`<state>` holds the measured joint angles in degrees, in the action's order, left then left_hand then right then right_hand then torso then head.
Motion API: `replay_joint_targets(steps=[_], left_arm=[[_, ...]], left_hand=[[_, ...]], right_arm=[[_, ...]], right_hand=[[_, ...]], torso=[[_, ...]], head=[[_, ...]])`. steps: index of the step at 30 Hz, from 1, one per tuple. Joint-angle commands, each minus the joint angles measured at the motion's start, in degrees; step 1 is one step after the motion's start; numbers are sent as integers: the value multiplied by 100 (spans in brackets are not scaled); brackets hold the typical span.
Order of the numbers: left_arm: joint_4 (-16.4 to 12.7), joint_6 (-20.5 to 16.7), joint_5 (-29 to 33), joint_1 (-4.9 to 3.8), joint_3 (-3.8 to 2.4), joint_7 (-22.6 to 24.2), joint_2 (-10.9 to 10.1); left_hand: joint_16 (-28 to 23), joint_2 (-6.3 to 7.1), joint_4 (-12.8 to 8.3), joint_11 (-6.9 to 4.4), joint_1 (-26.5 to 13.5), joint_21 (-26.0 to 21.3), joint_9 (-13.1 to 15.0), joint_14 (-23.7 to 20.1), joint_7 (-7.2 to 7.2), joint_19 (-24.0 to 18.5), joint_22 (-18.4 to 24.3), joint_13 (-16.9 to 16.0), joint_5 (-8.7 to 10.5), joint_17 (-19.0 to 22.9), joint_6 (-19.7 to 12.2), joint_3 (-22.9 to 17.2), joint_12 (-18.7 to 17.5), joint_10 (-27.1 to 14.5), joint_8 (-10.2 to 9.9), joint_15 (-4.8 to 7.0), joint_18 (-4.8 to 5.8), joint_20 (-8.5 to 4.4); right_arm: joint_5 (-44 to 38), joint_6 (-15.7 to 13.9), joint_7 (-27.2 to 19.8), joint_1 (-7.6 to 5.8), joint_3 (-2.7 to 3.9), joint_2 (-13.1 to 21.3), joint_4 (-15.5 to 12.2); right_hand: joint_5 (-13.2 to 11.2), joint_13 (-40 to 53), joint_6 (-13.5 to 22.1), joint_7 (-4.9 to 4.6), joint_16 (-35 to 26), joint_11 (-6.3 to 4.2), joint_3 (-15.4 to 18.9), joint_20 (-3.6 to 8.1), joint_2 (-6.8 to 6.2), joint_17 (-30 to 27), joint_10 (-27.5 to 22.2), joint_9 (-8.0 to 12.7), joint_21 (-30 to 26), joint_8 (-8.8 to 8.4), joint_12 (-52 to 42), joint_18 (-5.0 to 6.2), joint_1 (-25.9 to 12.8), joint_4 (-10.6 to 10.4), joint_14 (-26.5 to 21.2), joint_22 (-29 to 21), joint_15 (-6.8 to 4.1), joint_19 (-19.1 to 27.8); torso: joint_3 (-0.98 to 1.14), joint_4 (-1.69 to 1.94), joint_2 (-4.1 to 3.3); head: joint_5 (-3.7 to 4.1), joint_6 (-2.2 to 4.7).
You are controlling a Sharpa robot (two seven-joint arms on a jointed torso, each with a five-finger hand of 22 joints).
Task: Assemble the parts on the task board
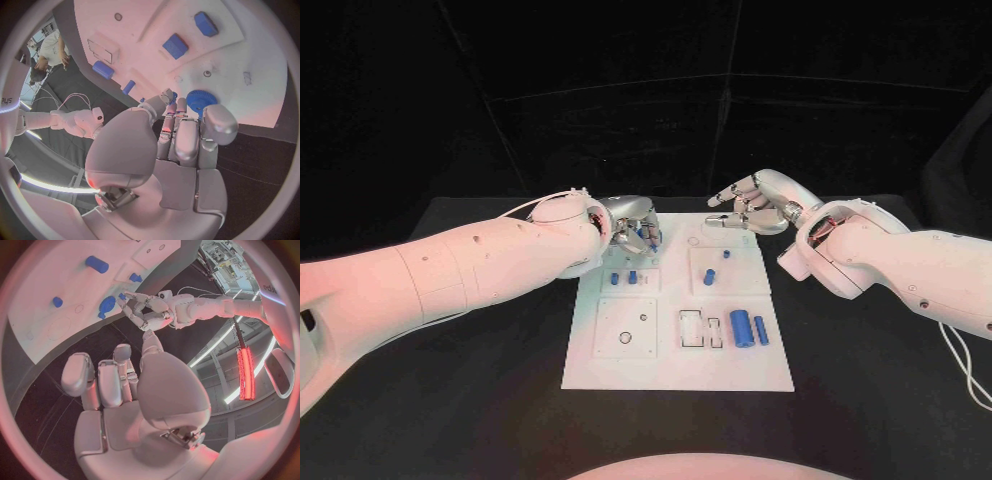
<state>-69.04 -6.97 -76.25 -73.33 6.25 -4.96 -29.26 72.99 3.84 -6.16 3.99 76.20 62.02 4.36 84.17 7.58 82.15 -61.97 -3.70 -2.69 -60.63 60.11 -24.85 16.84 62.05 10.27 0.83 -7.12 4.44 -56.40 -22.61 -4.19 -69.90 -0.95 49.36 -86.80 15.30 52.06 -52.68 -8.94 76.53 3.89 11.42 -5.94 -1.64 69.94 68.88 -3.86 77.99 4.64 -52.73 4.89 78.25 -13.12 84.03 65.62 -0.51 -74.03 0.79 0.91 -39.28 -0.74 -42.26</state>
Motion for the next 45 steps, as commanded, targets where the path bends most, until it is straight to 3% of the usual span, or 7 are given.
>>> replay_joint_targets(steps=[1,7,11,17,29,45], left_arm=[[-88,-106,179,-7,-25,94,-105],[-104,208,214,-10,-35,-47,-274],[-86,350,221,-9,-32,-131,-386],[-64,425,223,-8,-29,-181,-490],[-1,634,224,3,-12,-210,-454],[48,586,225,12,21,-167,-369]], left_hand=[[34,19,7,0,-46,15,-5,108,7,49,-5,-5,-13,5,48,-28,-31,53,-7,26,94,3],[40,63,10,6,-107,73,-17,104,10,58,-67,-3,-11,28,73,-55,-89,91,-41,21,107,7],[37,72,13,6,-121,80,-19,103,10,58,-74,-3,-11,37,75,-55,-99,96,-48,20,108,8],[35,77,16,6,-132,83,-20,101,10,58,-78,-3,-11,45,78,-56,-108,100,-53,20,109,9],[33,84,23,4,-152,94,-22,97,8,58,-91,-5,-10,59,90,-59,-123,116,-61,20,111,10],[29,90,24,4,-159,109,-23,95,7,61,-108,-6,-9,68,93,-58,-128,121,-64,20,114,10]], right_arm=[[14,3,-49,-10,3,6,-1],[14,4,-38,-10,3,10,5],[14,4,-34,-10,3,11,8],[13,1,-32,-10,3,13,11],[13,2,-40,-9,3,3,17],[13,4,-41,-9,3,-1,16]], right_hand=[[19,6,-20,9,-20,-7,40,7,68,6,-9,-5,-22,33,-17,37,9,-3,184,-3,0,26],[19,6,-20,9,-20,-7,40,7,68,6,-9,-5,-22,33,-17,37,9,-3,184,-3,0,26],[19,6,-20,9,-20,-7,40,7,68,6,-9,-5,-22,33,-17,37,9,-3,184,-3,0,26],[19,6,-20,9,-20,-7,40,7,68,6,-9,-5,-22,33,-17,37,9,-3,184,-3,0,26],[25,-2,-33,13,-27,-11,47,8,76,-1,-11,-8,-25,42,-18,37,22,-2,184,-6,-2,26],[25,-2,-33,13,-27,-11,47,8,76,-1,-11,-8,-25,42,-18,37,22,-2,184,-6,-2,26]], torso=[[-1,-2,-4],[5,-6,-7],[-4,-4,-12],[0,-13,-10],[2,-20,-13],[2,-16,-12]], head=[[-14,7],[-35,14],[-26,2],[-38,4],[-30,-12],[-21,-12]])
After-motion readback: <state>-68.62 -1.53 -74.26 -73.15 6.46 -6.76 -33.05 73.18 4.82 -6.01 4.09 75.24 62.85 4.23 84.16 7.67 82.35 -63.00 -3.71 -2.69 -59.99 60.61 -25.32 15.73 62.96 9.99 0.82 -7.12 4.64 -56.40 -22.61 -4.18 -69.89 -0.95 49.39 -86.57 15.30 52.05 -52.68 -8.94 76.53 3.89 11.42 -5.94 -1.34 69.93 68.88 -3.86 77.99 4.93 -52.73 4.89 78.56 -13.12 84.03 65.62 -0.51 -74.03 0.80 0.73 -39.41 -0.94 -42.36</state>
